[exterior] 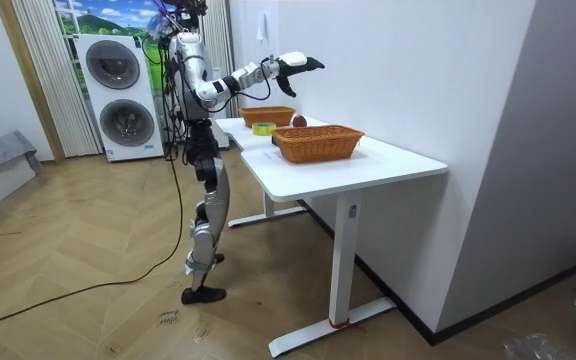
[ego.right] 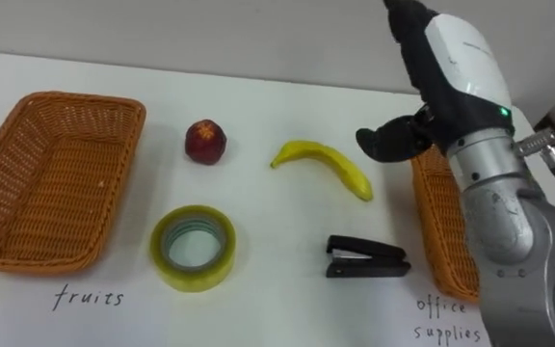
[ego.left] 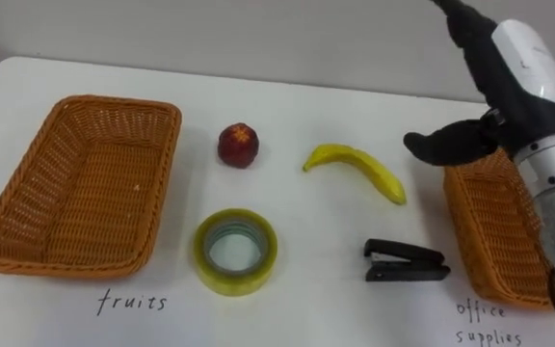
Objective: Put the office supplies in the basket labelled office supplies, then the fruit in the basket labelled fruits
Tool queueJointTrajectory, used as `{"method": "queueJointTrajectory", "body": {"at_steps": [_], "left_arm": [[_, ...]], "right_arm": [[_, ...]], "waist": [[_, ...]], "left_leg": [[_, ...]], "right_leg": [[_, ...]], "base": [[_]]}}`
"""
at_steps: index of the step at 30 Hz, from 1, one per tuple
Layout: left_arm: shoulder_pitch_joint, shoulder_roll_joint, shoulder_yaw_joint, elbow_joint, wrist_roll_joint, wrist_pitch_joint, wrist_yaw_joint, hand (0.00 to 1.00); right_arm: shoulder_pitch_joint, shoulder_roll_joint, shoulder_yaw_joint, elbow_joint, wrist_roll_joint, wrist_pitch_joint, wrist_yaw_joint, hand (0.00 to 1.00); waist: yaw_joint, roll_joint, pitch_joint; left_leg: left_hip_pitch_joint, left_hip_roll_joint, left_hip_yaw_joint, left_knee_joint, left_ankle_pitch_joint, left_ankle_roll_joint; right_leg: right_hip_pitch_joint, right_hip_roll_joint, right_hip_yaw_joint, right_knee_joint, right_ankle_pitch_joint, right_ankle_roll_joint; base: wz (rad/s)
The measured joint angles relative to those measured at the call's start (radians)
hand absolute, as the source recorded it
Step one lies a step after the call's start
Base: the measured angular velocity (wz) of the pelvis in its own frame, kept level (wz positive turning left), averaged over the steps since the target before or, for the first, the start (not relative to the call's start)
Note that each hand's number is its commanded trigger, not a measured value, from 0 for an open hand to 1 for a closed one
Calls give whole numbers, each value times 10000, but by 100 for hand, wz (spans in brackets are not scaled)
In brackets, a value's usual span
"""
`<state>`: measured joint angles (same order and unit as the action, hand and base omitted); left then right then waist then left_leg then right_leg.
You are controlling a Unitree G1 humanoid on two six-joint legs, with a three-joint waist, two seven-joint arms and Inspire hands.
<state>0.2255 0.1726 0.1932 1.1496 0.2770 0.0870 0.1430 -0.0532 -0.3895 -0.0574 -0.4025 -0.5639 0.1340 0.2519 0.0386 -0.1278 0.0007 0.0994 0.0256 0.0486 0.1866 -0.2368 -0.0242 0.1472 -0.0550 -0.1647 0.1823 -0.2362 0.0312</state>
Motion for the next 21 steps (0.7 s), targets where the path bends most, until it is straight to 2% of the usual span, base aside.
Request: {"method": "queueJointTrajectory", "body": {"at_steps": [3,8,12,16,18,19,21], "left_arm": [[-6,0,0,-2,0,3,-9,0],[-25,0,-28,-180,-5,23,-54,0],[-13,1,-17,-360,16,63,-83,0],[-32,8,-17,-423,8,211,-91,0],[-47,26,-17,-407,8,247,-91,0],[-77,50,-16,-387,12,265,-90,0],[-121,56,-12,-353,20,282,-86,0]], "right_arm": [[0,2,0,39,-23,154,529,0],[1,4,65,350,-403,442,1403,0],[8,8,174,364,-665,684,1994,0],[11,8,519,363,-1052,1028,2666,0],[53,11,707,389,-1097,1084,2925,0],[172,30,775,399,-1094,1074,3105,0],[332,77,778,611,-1094,1073,3359,0]], "waist": [[13,4,32],[251,40,96],[396,47,107],[502,-6,62],[520,-59,25],[529,-95,4],[699,-55,49]], "left_leg": [[-4,-3,-5,-15,0,0],[-13,-11,17,-60,0,0],[-18,-11,35,-123,0,0],[-7,-10,14,-186,1,1],[11,-11,-135,-192,2,3],[51,0,-429,-209,10,12],[252,172,-1195,-248,15,13]], "right_leg": [[-1,0,3,-9,0,0],[-15,1,27,-144,33,-12],[-64,1,30,-146,34,-11],[-61,6,-14,-134,34,-11],[-62,15,-38,-109,34,-12],[-84,40,-62,-12,33,-12],[-303,142,-177,635,23,-22]], "base": [[0],[-2],[-1],[2],[8],[4],[-18]]}}
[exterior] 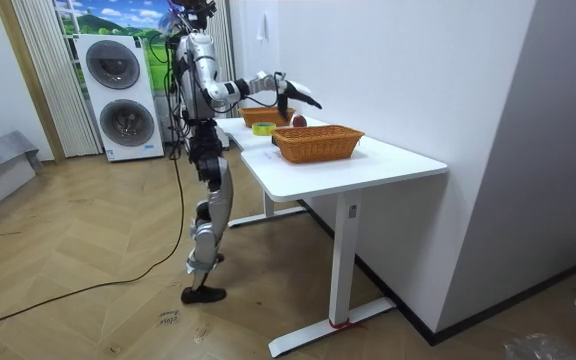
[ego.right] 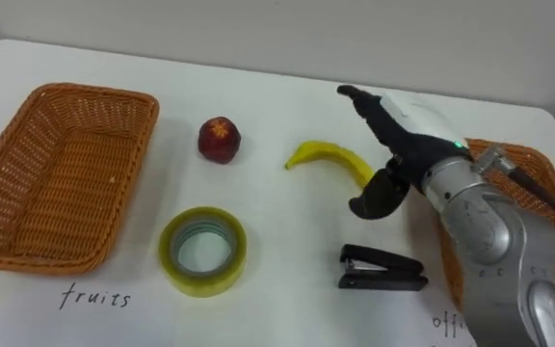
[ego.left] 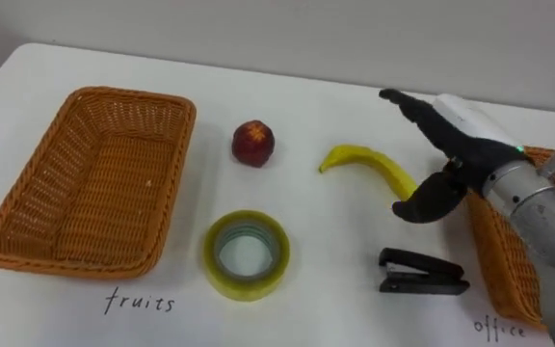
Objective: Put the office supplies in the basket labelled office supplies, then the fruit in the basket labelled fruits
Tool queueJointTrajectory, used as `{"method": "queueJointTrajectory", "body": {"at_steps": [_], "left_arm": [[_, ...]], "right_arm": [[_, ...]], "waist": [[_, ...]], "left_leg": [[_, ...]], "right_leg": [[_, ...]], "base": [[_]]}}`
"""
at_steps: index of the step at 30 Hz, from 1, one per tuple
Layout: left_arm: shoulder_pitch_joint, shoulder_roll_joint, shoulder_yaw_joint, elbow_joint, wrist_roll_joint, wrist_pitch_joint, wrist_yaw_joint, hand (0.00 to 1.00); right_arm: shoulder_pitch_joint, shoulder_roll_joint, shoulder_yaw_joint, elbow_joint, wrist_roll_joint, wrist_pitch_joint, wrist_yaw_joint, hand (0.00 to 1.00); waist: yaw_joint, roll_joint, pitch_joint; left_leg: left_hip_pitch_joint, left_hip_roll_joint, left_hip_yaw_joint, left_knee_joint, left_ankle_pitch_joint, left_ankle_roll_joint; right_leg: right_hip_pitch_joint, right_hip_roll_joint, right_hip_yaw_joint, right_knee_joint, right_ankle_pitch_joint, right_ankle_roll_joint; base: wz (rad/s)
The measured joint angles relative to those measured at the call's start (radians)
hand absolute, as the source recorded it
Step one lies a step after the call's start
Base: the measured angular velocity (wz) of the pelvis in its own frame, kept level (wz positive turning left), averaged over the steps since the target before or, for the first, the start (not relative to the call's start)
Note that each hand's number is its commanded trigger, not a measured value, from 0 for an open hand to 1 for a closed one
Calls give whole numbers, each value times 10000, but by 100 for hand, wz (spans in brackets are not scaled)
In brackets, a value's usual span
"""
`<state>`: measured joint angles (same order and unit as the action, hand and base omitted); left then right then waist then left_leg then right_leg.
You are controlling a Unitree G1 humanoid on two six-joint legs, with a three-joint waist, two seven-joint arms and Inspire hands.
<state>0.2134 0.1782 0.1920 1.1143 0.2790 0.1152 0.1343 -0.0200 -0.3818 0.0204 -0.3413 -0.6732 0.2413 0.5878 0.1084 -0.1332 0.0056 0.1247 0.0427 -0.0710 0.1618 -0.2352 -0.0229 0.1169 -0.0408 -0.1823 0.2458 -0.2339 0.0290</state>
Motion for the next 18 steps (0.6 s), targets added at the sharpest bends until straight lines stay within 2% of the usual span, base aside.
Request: {"method": "queueJointTrajectory", "body": {"at_steps": [1,2,3,4,5,6,7,8,11,18], "left_arm": [[-69,49,6,7,-2,3,2,0],[-64,187,57,9,-6,0,-3,0],[-78,189,127,72,-11,11,5,0],[-25,205,108,104,-21,69,-7,0],[-39,166,40,17,-9,110,-82,0],[-51,173,-44,-30,4,97,-129,0],[-44,180,-60,-93,-7,105,-126,0],[-93,176,-102,-124,-6,173,-129,0],[-179,215,-3,-115,-6,301,-128,0],[-307,225,-56,-111,-32,292,-108,0]], "right_arm": [[32,41,32,246,0,2,151,0],[0,156,88,269,-58,4,250,0],[-8,175,133,263,-78,12,280,0],[25,191,288,301,-78,176,337,0],[41,173,339,606,-56,234,375,0],[44,210,341,828,-55,258,376,0],[44,275,417,1182,-62,411,578,0],[30,279,408,1267,-85,434,828,0],[15,281,406,1302,-62,411,1336,0],[12,280,402,1306,72,430,1825,0]], "waist": [[203,67,40],[378,-127,-21],[374,-106,-1],[65,-226,23],[-163,-238,19],[-206,-288,39],[-136,-338,5],[-44,-280,18],[296,-291,9],[288,-147,103]], "left_leg": [[130,219,-808,-20,3,-1],[40,282,-1136,-5,-15,-28],[-44,355,-1068,25,-64,-110],[-238,324,-650,257,-150,-287],[-517,172,51,135,-72,-263],[-667,76,429,71,36,-31],[-581,43,889,21,381,12],[-427,7,902,-83,412,24],[-400,-127,746,-74,411,28],[-417,-223,683,-79,414,33]], "right_leg": [[-276,176,60,265,-189,-106],[-452,344,456,-811,326,-367],[-433,386,233,-846,453,-445],[-286,404,217,-855,636,-489],[-106,345,696,-938,636,-488],[-36,287,981,-968,627,-475],[1,207,1144,-910,620,-416],[1,232,1044,-893,618,-380],[49,232,736,-940,654,-345],[171,148,682,-953,649,-337]], "base": [[-61],[-60],[-13],[54],[74],[58],[35],[16],[-9],[9]]}}
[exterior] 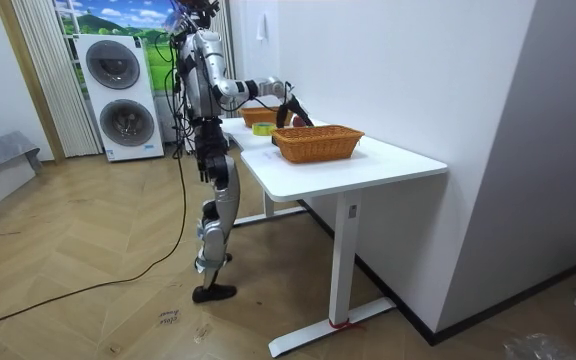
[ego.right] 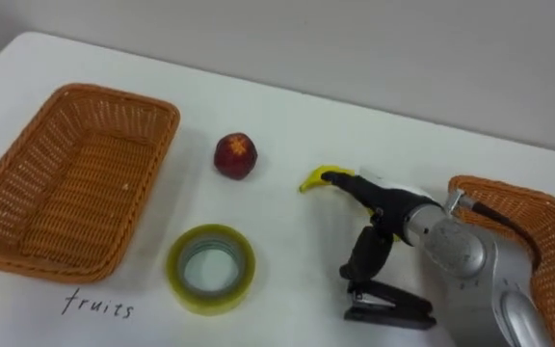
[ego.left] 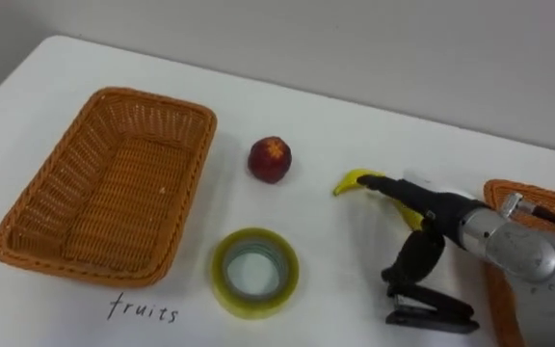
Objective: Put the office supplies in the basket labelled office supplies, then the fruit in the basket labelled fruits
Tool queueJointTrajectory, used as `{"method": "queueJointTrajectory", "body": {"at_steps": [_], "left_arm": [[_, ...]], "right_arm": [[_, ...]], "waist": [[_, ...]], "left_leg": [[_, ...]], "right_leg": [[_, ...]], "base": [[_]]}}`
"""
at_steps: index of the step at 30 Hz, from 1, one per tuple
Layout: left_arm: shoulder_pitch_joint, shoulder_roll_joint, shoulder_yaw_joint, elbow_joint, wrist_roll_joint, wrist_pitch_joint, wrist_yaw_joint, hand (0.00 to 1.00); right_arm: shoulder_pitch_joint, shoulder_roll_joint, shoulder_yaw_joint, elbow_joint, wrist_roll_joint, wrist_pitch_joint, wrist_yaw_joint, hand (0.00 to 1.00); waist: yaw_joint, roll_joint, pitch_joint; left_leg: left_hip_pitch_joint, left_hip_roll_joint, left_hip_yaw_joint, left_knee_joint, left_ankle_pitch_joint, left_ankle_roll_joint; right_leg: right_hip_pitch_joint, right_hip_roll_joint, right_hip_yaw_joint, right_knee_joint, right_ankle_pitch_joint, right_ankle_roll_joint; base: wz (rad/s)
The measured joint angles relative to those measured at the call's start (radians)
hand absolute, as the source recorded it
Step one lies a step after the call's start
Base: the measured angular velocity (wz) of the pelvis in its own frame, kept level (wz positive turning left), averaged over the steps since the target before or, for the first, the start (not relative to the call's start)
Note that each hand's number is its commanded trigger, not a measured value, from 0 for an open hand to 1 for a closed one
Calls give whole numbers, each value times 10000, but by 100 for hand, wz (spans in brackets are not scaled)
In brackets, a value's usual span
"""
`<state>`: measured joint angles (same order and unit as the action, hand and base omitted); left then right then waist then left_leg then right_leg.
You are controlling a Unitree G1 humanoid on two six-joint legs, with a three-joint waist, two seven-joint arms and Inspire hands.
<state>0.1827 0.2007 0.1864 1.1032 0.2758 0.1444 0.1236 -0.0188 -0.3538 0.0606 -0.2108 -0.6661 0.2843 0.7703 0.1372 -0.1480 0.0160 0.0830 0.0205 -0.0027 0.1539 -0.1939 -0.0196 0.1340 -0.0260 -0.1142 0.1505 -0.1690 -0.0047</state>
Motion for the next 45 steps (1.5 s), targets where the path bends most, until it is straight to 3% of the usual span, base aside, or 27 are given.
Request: {"method": "queueJointTrajectory", "body": {"at_steps": [10,15,22,35,45], "left_arm": [[-103,-1,37,141,-11,-40,38,0],[-130,-16,13,188,-9,-30,50,0],[-79,-28,-22,206,3,-29,48,0],[105,-28,-44,197,-31,-36,-254,0],[49,-46,-358,163,-103,-72,-234,0]], "right_arm": [[1,0,-1,-5,189,2,407,0],[1,0,-12,-32,638,2,409,0],[5,-2,-88,-779,608,6,407,0],[47,-43,-756,-2284,1195,-33,398,0],[766,-16,-665,-1827,1197,8,618,0]], "waist": [[3,34,20],[0,-33,-69],[-56,-33,-82],[-473,-13,-161],[-214,0,-149]], "left_leg": [[-86,-9,145,67,30,62],[-188,8,239,144,40,76],[-193,12,347,170,62,54],[-195,15,353,214,62,56],[-198,32,532,115,62,56]], "right_leg": [[-68,-11,-11,-1,-8,13],[-140,-1,1,1,-30,50],[-155,-1,43,4,-30,50],[-146,-13,-12,15,-30,50],[-289,-11,36,21,-30,50]], "base": [[-4],[-6],[-5],[0],[-6]]}}
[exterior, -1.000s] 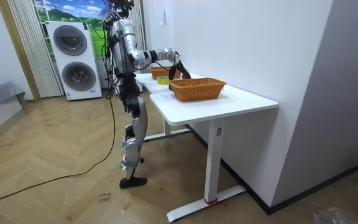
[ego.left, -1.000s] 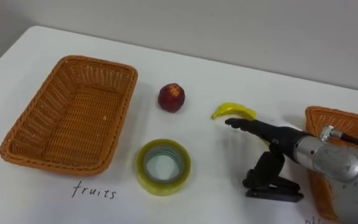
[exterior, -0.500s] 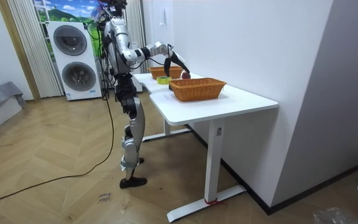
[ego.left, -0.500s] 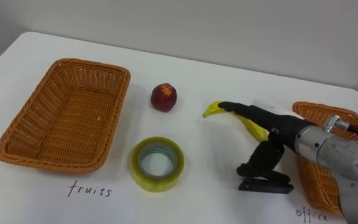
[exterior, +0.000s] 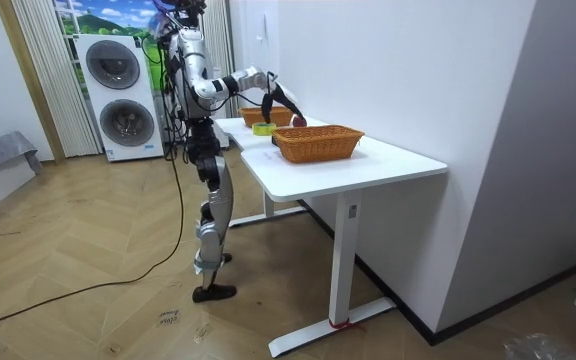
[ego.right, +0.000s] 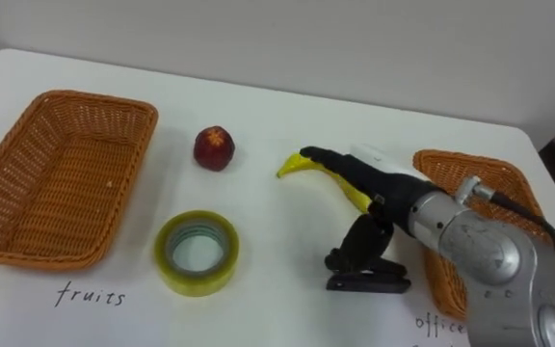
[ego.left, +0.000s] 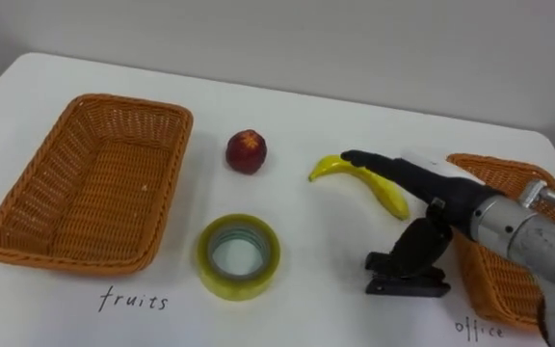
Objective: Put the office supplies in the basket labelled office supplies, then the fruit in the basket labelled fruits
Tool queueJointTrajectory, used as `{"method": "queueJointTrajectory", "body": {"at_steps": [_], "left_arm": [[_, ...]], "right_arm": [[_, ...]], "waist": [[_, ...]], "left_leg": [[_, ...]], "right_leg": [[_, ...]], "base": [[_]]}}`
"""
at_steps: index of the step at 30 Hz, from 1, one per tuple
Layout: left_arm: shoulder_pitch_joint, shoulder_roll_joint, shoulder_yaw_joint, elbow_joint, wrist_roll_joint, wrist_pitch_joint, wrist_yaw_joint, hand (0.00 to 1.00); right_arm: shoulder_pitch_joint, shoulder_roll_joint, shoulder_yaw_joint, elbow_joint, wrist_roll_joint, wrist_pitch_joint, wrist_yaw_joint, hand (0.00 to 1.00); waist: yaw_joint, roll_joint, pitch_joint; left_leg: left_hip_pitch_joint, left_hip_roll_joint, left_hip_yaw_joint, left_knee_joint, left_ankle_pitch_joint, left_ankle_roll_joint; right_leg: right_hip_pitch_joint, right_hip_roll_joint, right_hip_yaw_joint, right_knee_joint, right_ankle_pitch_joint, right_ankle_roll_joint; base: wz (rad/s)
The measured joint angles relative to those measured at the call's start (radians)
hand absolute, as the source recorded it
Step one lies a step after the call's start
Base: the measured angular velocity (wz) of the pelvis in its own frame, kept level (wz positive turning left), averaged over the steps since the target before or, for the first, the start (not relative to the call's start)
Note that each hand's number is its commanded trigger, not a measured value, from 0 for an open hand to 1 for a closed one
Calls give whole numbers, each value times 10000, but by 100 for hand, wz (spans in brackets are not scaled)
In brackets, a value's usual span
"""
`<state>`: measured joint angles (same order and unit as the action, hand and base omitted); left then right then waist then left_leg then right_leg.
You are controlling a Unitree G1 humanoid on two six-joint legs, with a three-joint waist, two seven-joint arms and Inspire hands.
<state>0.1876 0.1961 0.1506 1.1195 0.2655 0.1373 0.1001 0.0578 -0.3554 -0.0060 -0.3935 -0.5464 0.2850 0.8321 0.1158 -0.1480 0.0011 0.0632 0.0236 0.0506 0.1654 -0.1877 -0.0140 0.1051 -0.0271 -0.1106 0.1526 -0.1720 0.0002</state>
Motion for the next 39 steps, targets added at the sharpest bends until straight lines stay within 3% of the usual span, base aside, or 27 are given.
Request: {"method": "queueJointTrajectory", "body": {"at_steps": [9,18,30,35,39], "left_arm": [[15,10,-181,6,-9,-9,131,0],[33,-78,-209,-6,-13,-39,166,0],[12,-89,-161,-15,6,-71,272,0],[-38,-162,-149,-17,11,-51,273,0],[-40,-188,-76,-51,19,-40,267,0]], "right_arm": [[260,49,438,761,-38,3,-4,0],[583,459,437,1295,-124,-4,-16,0],[638,573,432,1662,2,-96,-377,0],[625,573,424,1962,-72,-235,-525,0],[622,573,425,1995,-136,-231,-569,0]], "waist": [[-20,64,55],[-104,143,109],[-276,240,77],[-315,417,-12],[-293,468,-24]], "left_leg": [[10,0,-8,-56,-2,3],[11,3,12,-52,-4,6],[6,-6,-26,89,-20,22],[20,-7,-37,140,-22,25],[29,-7,-37,145,-21,25]], "right_leg": [[5,1,-36,-9,0,0],[-4,0,-61,-12,0,0],[69,-25,-126,20,2,2],[104,-33,-145,23,2,2],[109,-33,-152,23,2,2]], "base": [[0],[0],[1],[0],[0]]}}
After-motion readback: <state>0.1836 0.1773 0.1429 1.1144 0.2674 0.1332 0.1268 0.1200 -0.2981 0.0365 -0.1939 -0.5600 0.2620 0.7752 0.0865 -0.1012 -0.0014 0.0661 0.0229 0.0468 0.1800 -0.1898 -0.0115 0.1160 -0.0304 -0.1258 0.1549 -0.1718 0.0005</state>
